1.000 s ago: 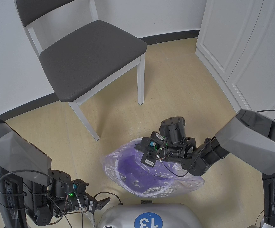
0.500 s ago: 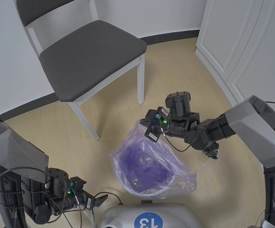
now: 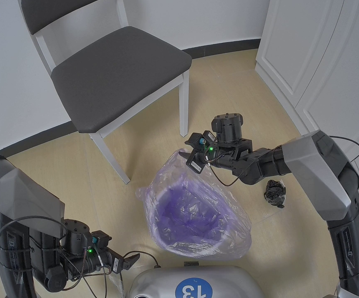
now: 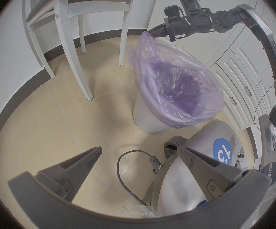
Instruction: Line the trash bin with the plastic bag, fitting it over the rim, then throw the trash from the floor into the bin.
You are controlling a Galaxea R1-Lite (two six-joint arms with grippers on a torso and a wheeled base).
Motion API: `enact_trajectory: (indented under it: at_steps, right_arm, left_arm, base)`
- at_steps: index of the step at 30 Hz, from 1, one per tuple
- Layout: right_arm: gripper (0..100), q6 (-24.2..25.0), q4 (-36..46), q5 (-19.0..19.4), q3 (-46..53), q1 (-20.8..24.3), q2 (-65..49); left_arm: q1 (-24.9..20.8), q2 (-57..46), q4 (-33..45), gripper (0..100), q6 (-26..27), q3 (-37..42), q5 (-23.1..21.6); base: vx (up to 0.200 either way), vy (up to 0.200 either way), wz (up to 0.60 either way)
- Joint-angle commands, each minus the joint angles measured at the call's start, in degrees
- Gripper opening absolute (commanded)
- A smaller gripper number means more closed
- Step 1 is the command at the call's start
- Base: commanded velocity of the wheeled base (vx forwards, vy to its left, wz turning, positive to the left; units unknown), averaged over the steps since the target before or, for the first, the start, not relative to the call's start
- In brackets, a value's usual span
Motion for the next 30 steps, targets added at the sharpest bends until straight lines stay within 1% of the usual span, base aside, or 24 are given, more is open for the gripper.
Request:
enact_trajectory:
  at_steps: [1,3,5,6,8,13,16,18,20,22,23,24,25,27,29,30]
  right_arm:
    - [100,1.5,-1.9,0.0,4.4,0.4,-3.3]
    - [100,1.5,-3.5,0.1,7.0,0.4,-5.7]
    - [100,1.3,-3.8,0.0,7.4,0.3,-5.9]
    - [100,1.5,-9.0,0.2,9.7,-0.1,-7.7]
    - [100,1.5,-13.2,0.2,12.7,-0.1,-8.7]
    - [100,1.9,-15.9,0.3,20.6,0.3,-12.6]
    - [100,2.4,-16.3,1.9,25.0,-0.3,-17.3]
    - [100,2.8,-17.7,4.2,26.5,-0.6,-18.5]
    - [100,3.1,-19.7,5.5,27.7,-1.1,-19.0]
    - [100,3.7,-21.2,6.0,28.4,-1.1,-19.1]
    - [100,6.5,-24.3,5.9,29.4,-0.6,-19.0]
    - [100,7.3,-25.2,6.0,30.0,-0.7,-19.0]
    - [100,9.1,-27.8,6.1,31.1,-0.7,-19.2]
    - [100,11.7,-29.2,5.0,30.8,-0.7,-18.5]
    - [100,12.0,-29.4,3.2,29.1,-1.1,-17.4]
    - [100,12.2,-29.7,0.1,28.6,-1.3,-16.4]
  left_arm:
    - [0.1,0.5,-1.0,100,0.0,-0.2,0.0]
    - [0.1,0.3,-1.0,100,0.0,-0.2,0.0]
    - [0.1,0.3,-1.0,100,0.0,-0.2,0.0]
    - [0.0,0.1,-1.0,100,0.0,-0.2,0.0]
    - [0.0,-0.5,-1.0,100,0.0,-0.1,0.0]
    - [0.0,-2.7,-1.0,100,-0.1,0.1,-0.1]
    - [0.0,-4.1,-1.0,100,-0.1,0.3,-0.2]
    - [0.1,-4.1,-1.0,100,-0.1,0.2,-0.4]
    - [0.1,-4.1,-1.0,100,-0.1,0.2,-1.0]
    - [0.1,-4.1,-1.0,100,-0.1,0.2,-1.2]
    - [0.1,-4.2,-1.0,100,-0.1,0.4,-1.2]
    - [0.1,-4.4,-1.0,100,-0.1,0.5,-1.3]
    - [0.0,-4.6,-1.0,100,-0.1,0.6,-1.6]
    - [-0.1,-4.8,-1.0,100,-0.1,0.2,-2.5]
    - [-0.3,-5.1,-1.0,100,0.2,-1.3,-2.6]
    - [-0.1,-5.3,-1.0,100,0.3,-2.3,-2.7]
  base:
    - [0.0,0.0,0.0]
    - [0.0,0.0,0.0]
    - [0.0,0.0,0.0]
    - [0.0,0.0,0.0]
    - [0.0,0.0,0.0]
    - [0.0,0.0,0.0]
    - [0.0,0.0,0.0]
    - [0.0,0.0,0.0]
    - [0.0,0.0,0.0]
    - [0.0,0.0,0.0]
    - [0.0,0.0,0.0]
    - [0.0,0.0,0.0]
    - [0.0,0.0,0.0]
    - [0.0,0.0,0.0]
    - [0.0,0.0,0.0]
    - [0.0,0.0,0.0]
